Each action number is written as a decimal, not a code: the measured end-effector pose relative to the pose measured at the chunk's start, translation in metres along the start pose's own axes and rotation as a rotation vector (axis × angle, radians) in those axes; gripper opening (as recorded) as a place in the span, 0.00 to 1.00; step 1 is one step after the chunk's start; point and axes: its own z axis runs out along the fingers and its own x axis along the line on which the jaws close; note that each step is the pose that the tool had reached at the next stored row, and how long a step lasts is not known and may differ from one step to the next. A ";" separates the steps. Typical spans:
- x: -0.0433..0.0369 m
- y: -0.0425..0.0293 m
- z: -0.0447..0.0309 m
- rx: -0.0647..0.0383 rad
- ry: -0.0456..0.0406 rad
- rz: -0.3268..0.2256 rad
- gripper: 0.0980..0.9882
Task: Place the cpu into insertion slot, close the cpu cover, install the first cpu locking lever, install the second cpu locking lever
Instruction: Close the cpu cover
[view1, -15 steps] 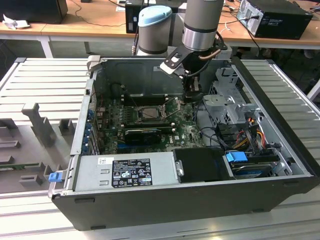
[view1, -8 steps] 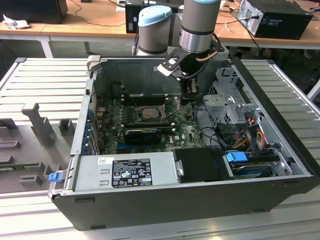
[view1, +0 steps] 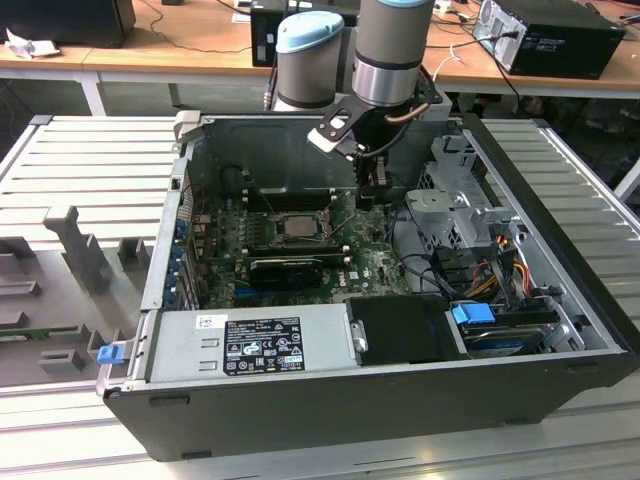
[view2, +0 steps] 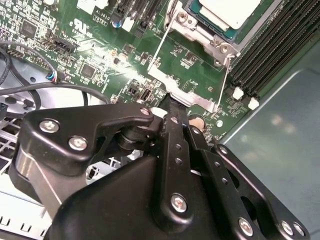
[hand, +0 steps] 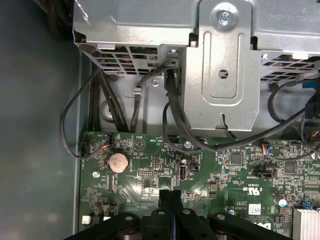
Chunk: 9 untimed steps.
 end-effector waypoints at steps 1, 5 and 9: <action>0.0000 -0.0006 0.0000 0.000 -0.0001 0.000 0.01; 0.0001 -0.0019 0.0000 0.000 0.0000 0.000 0.01; 0.0001 -0.0033 -0.0001 0.000 0.0000 0.000 0.01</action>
